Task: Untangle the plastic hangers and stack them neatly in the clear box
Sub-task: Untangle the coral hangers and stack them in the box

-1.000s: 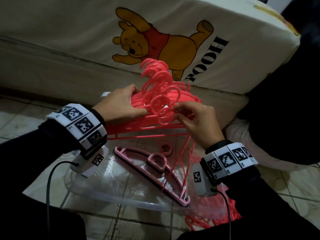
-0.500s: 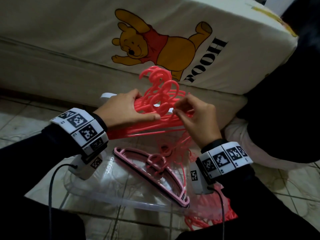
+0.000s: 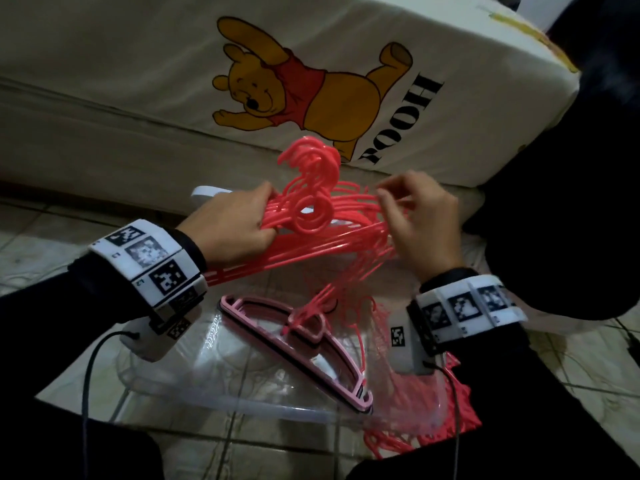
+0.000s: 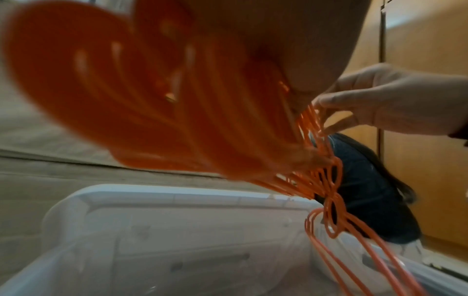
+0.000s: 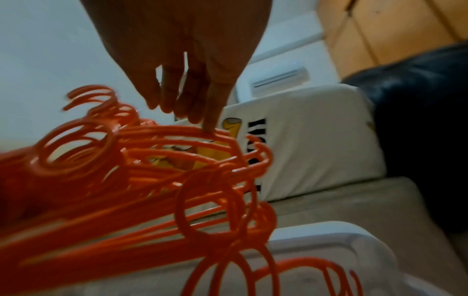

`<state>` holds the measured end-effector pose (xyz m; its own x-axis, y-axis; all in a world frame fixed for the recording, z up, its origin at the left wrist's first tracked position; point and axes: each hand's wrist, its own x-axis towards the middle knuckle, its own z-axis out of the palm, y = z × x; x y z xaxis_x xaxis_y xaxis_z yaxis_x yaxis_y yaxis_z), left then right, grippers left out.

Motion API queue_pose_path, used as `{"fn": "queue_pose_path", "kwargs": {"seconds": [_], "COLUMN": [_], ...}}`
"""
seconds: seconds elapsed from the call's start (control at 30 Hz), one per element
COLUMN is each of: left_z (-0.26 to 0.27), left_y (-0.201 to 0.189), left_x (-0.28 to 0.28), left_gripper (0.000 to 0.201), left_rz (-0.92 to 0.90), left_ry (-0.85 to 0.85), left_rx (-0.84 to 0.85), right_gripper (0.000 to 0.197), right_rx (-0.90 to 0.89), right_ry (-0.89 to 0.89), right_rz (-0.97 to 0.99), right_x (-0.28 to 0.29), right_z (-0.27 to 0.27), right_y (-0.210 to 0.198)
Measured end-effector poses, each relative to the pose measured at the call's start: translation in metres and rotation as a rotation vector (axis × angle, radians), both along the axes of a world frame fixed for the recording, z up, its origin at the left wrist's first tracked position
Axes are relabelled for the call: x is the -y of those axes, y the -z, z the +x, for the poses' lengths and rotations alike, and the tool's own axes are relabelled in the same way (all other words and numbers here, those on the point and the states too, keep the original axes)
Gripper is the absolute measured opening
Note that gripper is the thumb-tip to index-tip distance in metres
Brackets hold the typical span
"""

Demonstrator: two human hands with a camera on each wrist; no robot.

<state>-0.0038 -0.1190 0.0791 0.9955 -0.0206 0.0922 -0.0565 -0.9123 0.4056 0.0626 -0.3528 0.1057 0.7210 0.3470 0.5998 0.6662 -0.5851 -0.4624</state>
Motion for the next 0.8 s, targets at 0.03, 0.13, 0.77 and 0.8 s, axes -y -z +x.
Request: {"fn": "queue_pose_path", "kwargs": {"seconds": [0.03,0.13,0.77,0.8], "left_z": [0.001,0.005,0.007,0.007], "left_y": [-0.001,-0.008,-0.015,-0.017], "left_x": [-0.002,-0.011,-0.041,-0.042], "left_gripper": [0.022,0.03,0.028,0.027], "left_rz": [0.008,0.031,0.03,0.042], "left_ry": [-0.014,-0.046,-0.066,-0.08], "left_rx": [0.005,0.006,-0.055,-0.054], "right_gripper": [0.005,0.01,0.016,0.014], "right_rx": [-0.052,-0.292,-0.446,-0.436], "right_ry": [0.052,0.207,0.025,0.007], "right_rz": [0.033,-0.072,-0.465,-0.465], "right_x": [0.009,0.037,0.026,0.028], "right_z": [0.008,0.028,0.01,0.01], "right_y": [-0.001,0.007,0.086,0.085]}}
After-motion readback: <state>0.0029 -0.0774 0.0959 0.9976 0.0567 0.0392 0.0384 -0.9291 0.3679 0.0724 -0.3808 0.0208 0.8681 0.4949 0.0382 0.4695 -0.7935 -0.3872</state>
